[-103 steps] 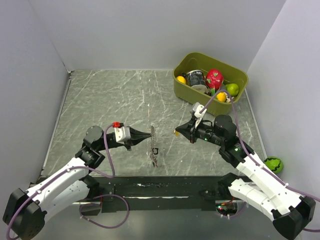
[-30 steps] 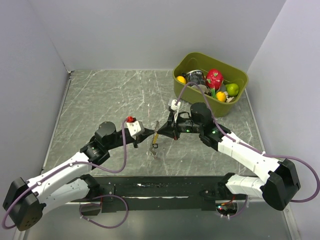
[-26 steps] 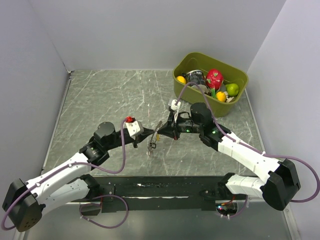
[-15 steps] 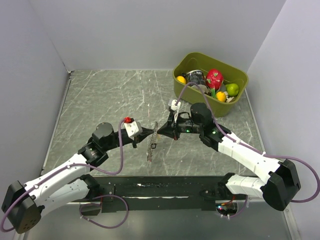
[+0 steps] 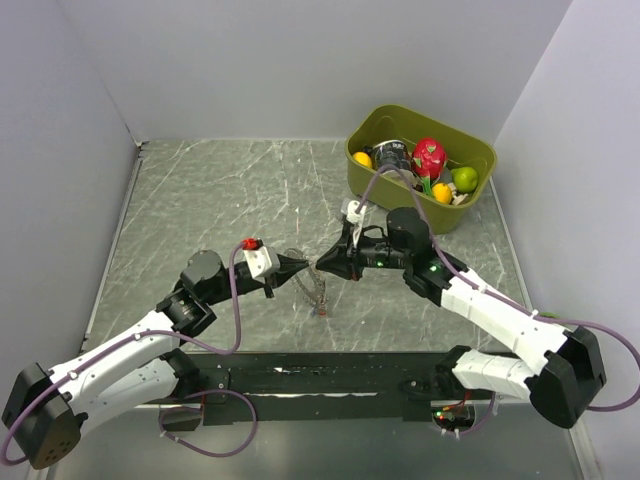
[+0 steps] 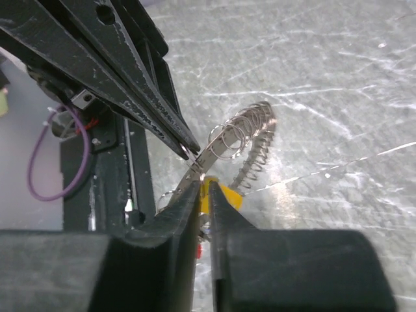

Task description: Put the keys on the keyring

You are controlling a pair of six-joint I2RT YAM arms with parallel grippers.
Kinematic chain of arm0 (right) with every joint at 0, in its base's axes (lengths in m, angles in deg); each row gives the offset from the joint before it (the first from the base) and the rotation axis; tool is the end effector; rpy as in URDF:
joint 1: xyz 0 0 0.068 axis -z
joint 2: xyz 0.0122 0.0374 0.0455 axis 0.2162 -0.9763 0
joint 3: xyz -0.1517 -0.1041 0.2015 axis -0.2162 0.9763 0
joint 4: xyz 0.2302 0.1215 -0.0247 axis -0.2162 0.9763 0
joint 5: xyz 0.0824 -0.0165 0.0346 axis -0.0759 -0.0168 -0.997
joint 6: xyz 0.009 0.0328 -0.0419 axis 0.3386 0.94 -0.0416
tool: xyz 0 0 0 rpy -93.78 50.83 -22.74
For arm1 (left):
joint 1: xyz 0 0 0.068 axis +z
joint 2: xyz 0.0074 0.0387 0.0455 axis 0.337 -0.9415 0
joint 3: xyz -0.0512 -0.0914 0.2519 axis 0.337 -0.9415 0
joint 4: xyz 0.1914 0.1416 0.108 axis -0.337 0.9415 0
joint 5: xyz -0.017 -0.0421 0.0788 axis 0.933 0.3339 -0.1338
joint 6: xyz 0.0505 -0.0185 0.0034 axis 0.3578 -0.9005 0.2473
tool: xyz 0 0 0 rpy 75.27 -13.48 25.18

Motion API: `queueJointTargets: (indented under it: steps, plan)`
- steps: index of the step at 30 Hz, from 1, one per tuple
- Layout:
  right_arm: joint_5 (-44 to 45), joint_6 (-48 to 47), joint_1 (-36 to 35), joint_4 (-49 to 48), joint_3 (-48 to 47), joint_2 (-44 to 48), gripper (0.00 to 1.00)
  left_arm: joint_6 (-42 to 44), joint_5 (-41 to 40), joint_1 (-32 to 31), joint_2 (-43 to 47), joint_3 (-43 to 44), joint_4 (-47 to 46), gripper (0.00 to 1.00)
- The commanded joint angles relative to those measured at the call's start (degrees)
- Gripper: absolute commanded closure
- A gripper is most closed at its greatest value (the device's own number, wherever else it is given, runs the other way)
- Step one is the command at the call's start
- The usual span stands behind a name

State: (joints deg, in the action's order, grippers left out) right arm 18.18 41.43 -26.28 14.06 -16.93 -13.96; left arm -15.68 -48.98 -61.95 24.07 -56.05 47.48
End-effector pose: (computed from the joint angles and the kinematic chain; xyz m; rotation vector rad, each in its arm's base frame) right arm 0.1829 0.1759 0.3113 -1.1094 1.5643 1.0783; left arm 0.1384 -0.1472 0.2874 0.9814 1.2492 -0.8479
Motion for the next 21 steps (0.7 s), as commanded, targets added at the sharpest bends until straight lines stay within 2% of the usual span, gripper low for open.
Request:
queueJointTargets:
  steps: [1, 2, 4, 5, 7, 8, 11, 16, 21]
  plan:
    - [2.1, -1.4, -0.1, -2.2, 0.3, 4.0, 0.68, -0.9, 1.3, -0.3, 1.5, 0.4, -6.8, 0.99]
    - [2.3, -1.4, -0.1, -2.3, 0.5, 5.0, 0.58, -0.8, 1.3, -0.3, 1.6, 0.2, -7.0, 0.99]
    - [2.4, -1.8, -0.2, -2.0, 0.5, 6.0, 0.48, -0.9, 1.5, -0.3, 2.0, 0.0, -7.3, 0.99]
    - [2.9, -1.9, -0.2, -2.0, 0.5, 6.4, 0.36, -0.8, 1.6, -0.3, 2.1, -0.1, -7.3, 0.99]
    - [3.2, -2.4, -0.1, -2.1, 0.7, 8.0, 0.25, -0.7, 2.2, -0.3, 2.4, -0.2, -7.5, 0.99]
    - [3.9, -2.6, -0.1, -2.5, 1.2, 8.6, 0.15, -0.6, 2.7, -0.3, 2.5, -0.3, -7.4, 0.99]
    - [3.8, -3.2, -0.1, -3.5, 1.8, 10.4, 0.04, -0.5, 4.5, -0.3, 3.0, -0.8, -8.6, 0.99]
    - [-3.1, -4.3, -0.2, -4.8, 1.1, 9.7, 0.05, -0.9, 8.5, -0.3, 3.7, -2.1, -12.2, 0.99]
    - [-8.8, -3.9, -0.2, -5.9, -0.5, 7.2, 0.19, -1.6, 12.4, -0.3, 4.0, -2.5, -14.7, 0.99]
